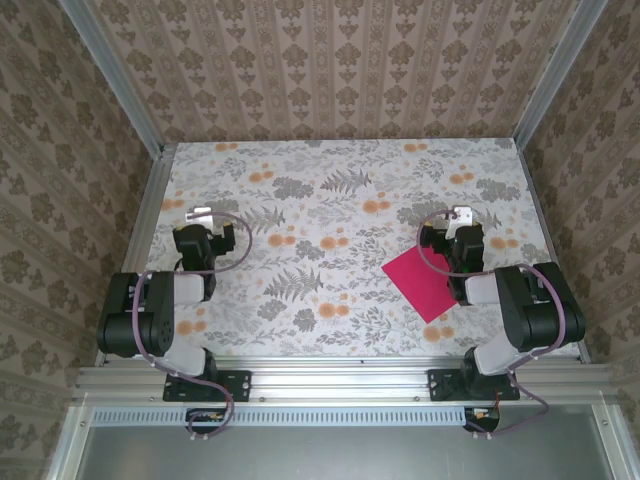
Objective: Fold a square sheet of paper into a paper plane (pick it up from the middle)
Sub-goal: Move the square sheet of paper to the center of the table.
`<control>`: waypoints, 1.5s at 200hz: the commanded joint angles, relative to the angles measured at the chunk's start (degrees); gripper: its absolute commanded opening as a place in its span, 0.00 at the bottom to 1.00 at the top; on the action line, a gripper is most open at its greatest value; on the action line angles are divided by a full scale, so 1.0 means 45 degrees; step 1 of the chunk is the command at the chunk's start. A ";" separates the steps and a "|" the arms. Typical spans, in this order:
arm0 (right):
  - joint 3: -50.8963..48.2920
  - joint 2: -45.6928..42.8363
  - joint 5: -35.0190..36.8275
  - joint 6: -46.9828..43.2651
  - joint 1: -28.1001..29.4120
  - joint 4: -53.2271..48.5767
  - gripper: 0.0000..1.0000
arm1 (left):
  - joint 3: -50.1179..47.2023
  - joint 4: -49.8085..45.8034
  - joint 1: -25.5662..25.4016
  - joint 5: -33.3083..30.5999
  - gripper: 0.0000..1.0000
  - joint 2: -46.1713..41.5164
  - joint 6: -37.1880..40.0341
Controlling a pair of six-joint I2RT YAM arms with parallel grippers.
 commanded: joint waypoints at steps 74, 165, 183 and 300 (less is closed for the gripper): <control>0.0321 -0.0021 -0.0403 -0.0054 -0.0025 -0.0003 1.00 | -0.0063 0.0252 0.0030 -0.0007 1.00 -0.0002 -0.0068; -0.0383 -0.0304 -0.0788 -0.0248 0.0017 0.1119 1.00 | 0.0828 -0.2326 -0.0133 0.0016 1.00 -0.1063 0.0102; -0.0627 -0.1066 -0.0695 -0.0265 0.0053 0.0901 1.00 | 0.1077 -0.3586 -0.0128 0.0253 1.00 -0.2286 0.0037; 0.4382 -0.5894 -0.6576 0.7245 -0.0038 -1.6252 1.00 | 0.2481 -1.3313 0.1250 0.2453 1.00 -0.8955 -0.8322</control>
